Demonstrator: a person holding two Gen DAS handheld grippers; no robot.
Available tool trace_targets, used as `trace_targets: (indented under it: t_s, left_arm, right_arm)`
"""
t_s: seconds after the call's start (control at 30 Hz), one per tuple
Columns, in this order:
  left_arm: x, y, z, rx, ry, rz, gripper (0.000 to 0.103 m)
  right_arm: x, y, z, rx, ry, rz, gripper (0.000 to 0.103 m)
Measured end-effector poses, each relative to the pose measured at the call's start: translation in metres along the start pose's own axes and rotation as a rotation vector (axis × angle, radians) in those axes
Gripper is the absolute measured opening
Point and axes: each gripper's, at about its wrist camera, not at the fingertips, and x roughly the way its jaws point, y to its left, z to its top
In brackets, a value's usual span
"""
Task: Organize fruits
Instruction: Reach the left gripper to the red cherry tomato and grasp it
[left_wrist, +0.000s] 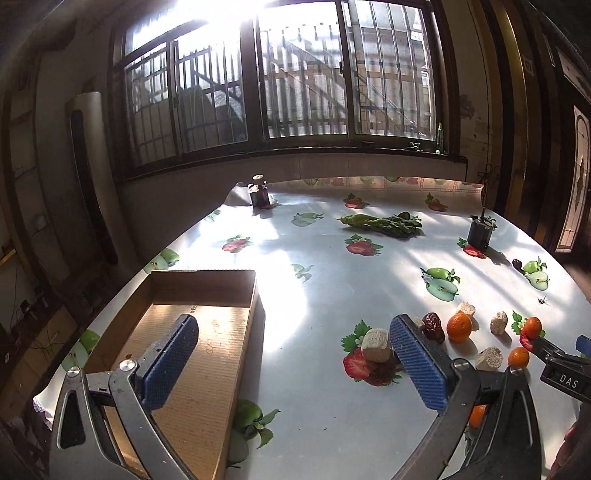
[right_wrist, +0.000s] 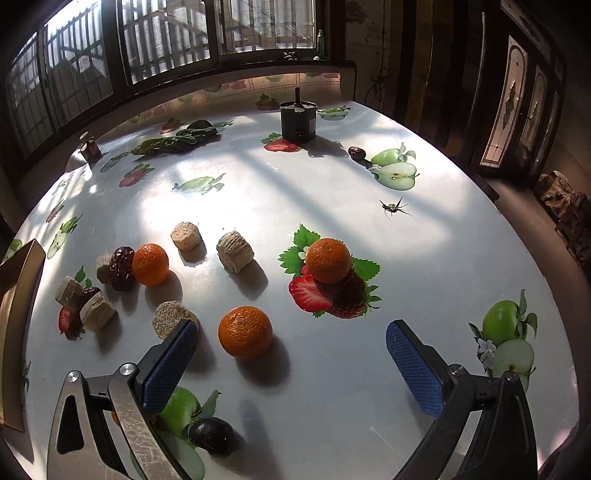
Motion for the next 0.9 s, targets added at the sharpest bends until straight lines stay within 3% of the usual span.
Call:
trace_targets:
  t_s: [0.07,0.2,0.43,0.63,0.77,0.83,0.9]
  left_arm:
    - [-0.009,0.002,0.003,-0.002,-0.026,-0.010,0.103]
    - [-0.011,0.000,0.003,0.007,0.014,-0.089,0.103]
    - [-0.013,-0.003,-0.007,0.046,0.026,-0.096,0.103]
    - [-0.010,-0.005,-0.011,0.049,0.047,-0.107,0.103]
    - [-0.012,-0.003,-0.011,0.032,0.037,-0.107,0.103]
    - [-0.016,0.002,-0.008,0.009,0.017,-0.105,0.103]
    - [-0.023,0.011,-0.003,-0.022,-0.011,-0.104,0.103]
  right_arm:
    - [-0.029,0.000,-0.006,0.013,-0.119,-0.021,0.102]
    - [-0.063,0.009,-0.015,-0.010,-0.289,-0.091,0.102]
    - [-0.056,0.006,-0.016,0.030,-0.211,-0.011,0.102]
    - [-0.055,-0.004,-0.017,0.069,-0.191,-0.021,0.102]
    - [-0.077,-0.011,-0.019,0.087,-0.296,-0.052,0.102]
    - [-0.093,-0.014,-0.021,0.101,-0.396,-0.089,0.102]
    - [-0.104,-0.018,-0.022,0.105,-0.486,-0.067,0.102]
